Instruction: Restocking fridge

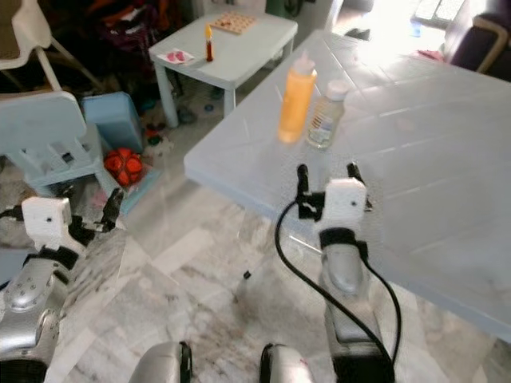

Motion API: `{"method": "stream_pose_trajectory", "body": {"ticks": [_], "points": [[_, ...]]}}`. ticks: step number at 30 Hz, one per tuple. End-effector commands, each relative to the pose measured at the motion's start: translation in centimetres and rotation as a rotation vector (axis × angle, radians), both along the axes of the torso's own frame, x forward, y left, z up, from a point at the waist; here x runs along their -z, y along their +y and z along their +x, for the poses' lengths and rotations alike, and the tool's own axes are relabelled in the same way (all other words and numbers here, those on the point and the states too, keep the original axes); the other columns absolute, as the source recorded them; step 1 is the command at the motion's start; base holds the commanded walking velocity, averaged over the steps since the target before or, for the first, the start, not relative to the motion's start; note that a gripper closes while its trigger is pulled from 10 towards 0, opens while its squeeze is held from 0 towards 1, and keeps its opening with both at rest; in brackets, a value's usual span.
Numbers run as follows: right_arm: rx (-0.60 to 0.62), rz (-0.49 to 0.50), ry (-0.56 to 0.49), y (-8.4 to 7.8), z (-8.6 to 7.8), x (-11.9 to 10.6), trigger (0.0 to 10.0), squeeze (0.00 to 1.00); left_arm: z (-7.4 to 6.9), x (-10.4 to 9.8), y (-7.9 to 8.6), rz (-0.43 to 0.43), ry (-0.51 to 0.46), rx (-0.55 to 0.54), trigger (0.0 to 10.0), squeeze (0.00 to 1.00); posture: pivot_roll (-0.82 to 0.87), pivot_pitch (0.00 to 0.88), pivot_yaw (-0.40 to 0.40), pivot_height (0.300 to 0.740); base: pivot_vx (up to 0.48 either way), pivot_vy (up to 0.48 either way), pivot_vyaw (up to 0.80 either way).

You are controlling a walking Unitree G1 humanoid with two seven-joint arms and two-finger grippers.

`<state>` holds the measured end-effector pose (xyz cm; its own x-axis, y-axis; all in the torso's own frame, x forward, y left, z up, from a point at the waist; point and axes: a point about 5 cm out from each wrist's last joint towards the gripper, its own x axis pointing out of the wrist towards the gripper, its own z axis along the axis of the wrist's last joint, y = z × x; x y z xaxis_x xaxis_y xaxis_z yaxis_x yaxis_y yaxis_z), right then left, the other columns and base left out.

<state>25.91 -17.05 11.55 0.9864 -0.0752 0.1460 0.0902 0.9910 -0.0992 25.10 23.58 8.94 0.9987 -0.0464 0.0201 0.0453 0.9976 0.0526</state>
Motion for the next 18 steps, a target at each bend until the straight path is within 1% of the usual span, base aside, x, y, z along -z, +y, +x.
{"method": "stream_pose_trajectory", "body": {"ticks": [1,3,8,10,16,18], "points": [[-0.001,0.006,-0.018,-0.1,0.0,-0.7,10.0,0.00,0.0,-0.1,0.2,-0.026,-0.007,-0.007,10.0,0.00,0.04,0.032,0.003,0.740,0.000,0.000,0.00],[-0.003,0.015,-0.016,0.0,0.1,-0.7,10.0,0.00,0.3,-0.2,0.0,-0.035,-0.018,0.001,10.0,0.00,0.04,0.026,0.004,0.740,0.000,0.000,0.00],[-0.018,0.013,-0.025,0.4,0.6,-1.1,10.0,0.00,1.1,-0.6,-0.6,-0.048,-0.027,0.008,10.0,0.00,0.03,0.002,0.010,0.740,0.000,0.000,-0.64],[-0.017,0.008,-0.032,0.3,0.8,-1.4,10.0,0.00,1.5,-0.6,-0.6,-0.055,-0.030,0.008,10.0,0.00,0.02,0.000,0.013,0.740,0.000,0.000,0.00],[-0.025,0.004,-0.032,0.0,0.8,-1.4,10.0,0.00,1.9,-0.4,-1.3,-0.062,-0.024,0.019,10.0,0.00,0.02,0.000,0.015,0.740,0.000,0.000,0.00],[-0.020,0.001,-0.034,-0.1,0.9,-1.4,10.0,0.00,2.2,-0.2,-1.6,-0.064,-0.025,0.036,10.0,0.00,0.02,0.000,0.020,0.740,0.249,0.000,0.00]]}}
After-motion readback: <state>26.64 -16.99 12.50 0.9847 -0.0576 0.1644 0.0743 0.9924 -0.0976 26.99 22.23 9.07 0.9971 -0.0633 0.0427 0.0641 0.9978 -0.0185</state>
